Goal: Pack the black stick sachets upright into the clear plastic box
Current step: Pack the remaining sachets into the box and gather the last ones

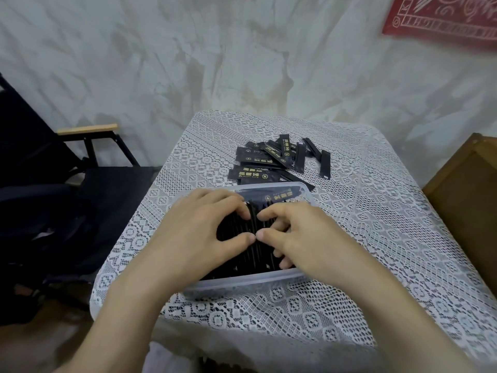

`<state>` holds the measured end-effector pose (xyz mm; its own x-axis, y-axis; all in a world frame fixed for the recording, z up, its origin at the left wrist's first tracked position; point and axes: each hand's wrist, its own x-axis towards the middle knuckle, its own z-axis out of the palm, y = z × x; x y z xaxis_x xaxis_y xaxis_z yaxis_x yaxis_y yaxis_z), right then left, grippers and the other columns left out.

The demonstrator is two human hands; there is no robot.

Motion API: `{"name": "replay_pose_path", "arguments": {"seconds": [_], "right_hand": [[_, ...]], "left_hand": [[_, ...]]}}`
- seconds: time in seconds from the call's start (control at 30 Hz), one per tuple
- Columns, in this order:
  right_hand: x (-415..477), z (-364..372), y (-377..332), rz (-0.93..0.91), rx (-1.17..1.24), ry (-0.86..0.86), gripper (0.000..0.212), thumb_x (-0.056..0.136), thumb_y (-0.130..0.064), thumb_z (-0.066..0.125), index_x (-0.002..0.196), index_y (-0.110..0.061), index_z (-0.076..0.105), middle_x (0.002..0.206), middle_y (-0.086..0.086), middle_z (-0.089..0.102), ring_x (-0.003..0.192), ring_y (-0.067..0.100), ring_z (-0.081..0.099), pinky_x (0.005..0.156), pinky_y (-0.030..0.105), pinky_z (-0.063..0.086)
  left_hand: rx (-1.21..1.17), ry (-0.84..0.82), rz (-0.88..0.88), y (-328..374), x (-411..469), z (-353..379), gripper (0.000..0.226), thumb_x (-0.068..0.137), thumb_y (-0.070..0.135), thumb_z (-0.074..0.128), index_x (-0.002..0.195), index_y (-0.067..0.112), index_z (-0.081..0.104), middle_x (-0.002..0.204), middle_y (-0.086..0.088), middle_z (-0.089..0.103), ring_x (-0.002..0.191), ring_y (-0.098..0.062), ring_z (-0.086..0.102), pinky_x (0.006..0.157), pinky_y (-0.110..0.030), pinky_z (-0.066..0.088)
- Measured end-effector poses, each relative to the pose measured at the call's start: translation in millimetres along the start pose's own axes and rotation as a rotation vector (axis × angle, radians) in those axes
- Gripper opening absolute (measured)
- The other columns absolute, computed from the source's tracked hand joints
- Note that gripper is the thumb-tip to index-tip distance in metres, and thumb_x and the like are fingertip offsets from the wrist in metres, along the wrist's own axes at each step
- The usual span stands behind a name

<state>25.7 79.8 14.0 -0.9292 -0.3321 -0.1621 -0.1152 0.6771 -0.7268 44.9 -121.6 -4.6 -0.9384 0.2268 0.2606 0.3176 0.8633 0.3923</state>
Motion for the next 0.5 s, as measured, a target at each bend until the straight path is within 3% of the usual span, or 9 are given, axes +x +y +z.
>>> {"name": "replay_pose_path", "arguments": {"seconds": [0.13, 0.33, 0.5], "right_hand": [[-1.9, -5.5, 2.3, -0.013, -0.137, 0.0, 0.028, 0.091, -0.047, 0.067, 0.113, -0.031, 0.071, 0.091, -0.009, 0.069, 0.082, 0.01, 0.069, 0.083, 0.039, 0.059], [-2.3, -4.4, 0.2, -0.039, -0.119, -0.1, 0.037, 0.091, -0.043, 0.07, 0.125, -0.03, 0.067, 0.087, -0.011, 0.072, 0.082, 0.005, 0.068, 0.085, 0.038, 0.057], [-3.6, -2.4, 3.7, -0.052, -0.053, -0.11, 0.016, 0.091, -0.032, 0.072, 0.107, -0.029, 0.07, 0.084, -0.01, 0.074, 0.076, 0.005, 0.07, 0.082, 0.04, 0.059]], "left_hand": [[-0.012, 0.003, -0.009, -0.1, -0.3, -0.1, 0.047, 0.076, 0.076, 0.046, 0.11, 0.045, 0.057, 0.118, 0.03, 0.058, 0.119, 0.0, 0.044, 0.102, -0.039, 0.041], [0.02, -0.036, -0.02, 1.7, -0.3, -1.3, 0.065, 0.078, 0.08, 0.04, 0.136, 0.052, 0.049, 0.133, 0.031, 0.054, 0.126, 0.0, 0.039, 0.107, -0.037, 0.039], [0.07, -0.092, 0.012, 2.1, 0.7, -1.9, 0.047, 0.083, 0.081, 0.029, 0.12, 0.068, 0.055, 0.145, 0.033, 0.042, 0.131, -0.004, 0.037, 0.11, -0.045, 0.035]]}}
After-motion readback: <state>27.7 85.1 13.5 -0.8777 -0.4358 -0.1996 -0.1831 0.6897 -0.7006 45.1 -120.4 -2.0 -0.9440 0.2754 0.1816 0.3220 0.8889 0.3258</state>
